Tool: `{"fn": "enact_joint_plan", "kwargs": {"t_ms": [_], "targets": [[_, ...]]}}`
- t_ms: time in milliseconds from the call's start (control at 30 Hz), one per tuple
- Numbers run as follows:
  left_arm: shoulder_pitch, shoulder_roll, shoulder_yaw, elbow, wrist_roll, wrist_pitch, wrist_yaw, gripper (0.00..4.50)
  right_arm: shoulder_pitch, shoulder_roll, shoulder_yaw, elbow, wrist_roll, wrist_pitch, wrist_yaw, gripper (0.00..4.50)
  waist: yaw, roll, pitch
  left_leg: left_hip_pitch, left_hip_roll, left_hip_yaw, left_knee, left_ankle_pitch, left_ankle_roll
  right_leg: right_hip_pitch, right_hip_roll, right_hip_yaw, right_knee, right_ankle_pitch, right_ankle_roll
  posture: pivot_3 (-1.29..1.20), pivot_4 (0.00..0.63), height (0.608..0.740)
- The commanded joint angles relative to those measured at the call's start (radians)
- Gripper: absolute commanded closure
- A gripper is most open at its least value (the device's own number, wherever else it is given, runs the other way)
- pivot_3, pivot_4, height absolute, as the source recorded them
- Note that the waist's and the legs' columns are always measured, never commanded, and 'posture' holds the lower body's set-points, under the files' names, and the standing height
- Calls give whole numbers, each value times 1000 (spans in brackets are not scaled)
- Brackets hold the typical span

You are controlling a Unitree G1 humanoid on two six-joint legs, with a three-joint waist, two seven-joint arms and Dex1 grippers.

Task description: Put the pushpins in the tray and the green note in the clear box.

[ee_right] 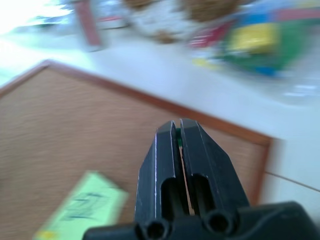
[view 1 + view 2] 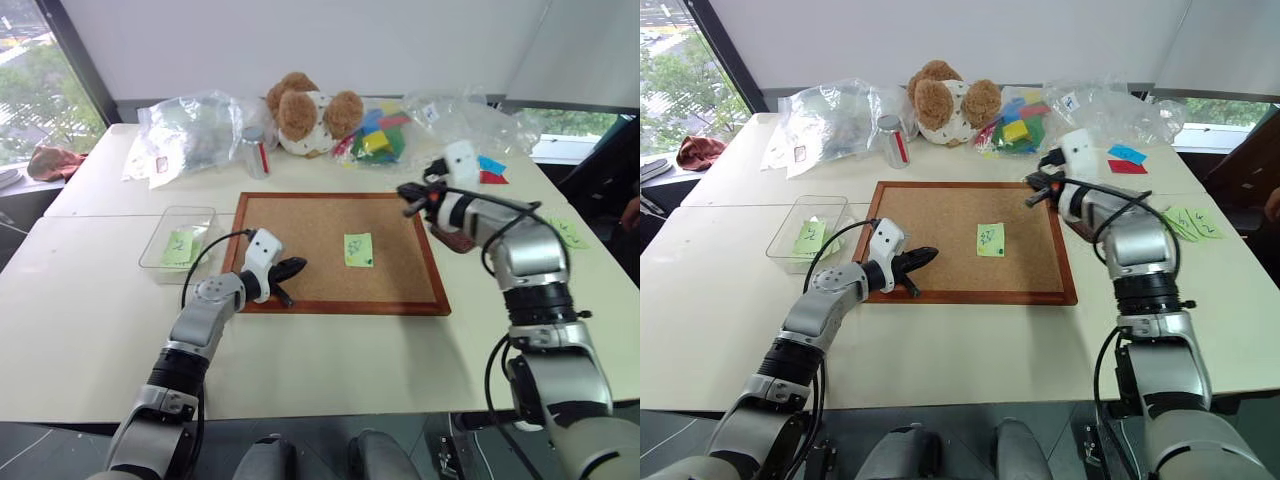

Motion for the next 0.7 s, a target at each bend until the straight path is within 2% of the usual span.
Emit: {"fn": "enact_joint_plan", "kwargs": {"t_ms": [33,400,700], "targets": [[30,4,-21,31,22,27,-4,4500,16,-50,-64,73,-13,-51,-40,4454,0,0,0,0,0,0,0,0,0,0,0,0,0,0,0,0,150,740],[35,6,-27,27,21,25,-10,4500,4,-75,-59,385,-59,-227,-63,4454,0,2,-1,1,0,2,0,0,0,1,0,1,0,0,0,0,150,740],[44,9,-26,13,20,31,-8,4500,-9,-74,-55,477,-59,-267,-57,4454,-2,2,-1,1,0,2,0,0,0,1,0,1,0,0,0,0,150,740]]}}
